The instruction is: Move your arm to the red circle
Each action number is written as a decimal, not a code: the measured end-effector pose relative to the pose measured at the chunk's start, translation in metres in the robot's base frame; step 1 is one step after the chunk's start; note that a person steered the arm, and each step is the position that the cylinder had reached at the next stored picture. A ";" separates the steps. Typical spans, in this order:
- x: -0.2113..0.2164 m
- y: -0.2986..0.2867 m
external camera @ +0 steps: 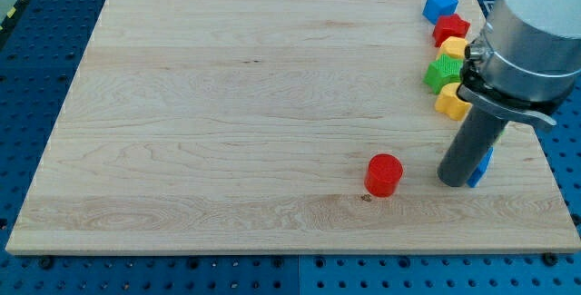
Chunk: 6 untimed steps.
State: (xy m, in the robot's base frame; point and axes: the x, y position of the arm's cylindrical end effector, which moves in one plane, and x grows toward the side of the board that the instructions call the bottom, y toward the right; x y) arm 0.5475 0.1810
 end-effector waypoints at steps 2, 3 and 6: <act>0.033 0.001; 0.051 -0.023; 0.009 -0.131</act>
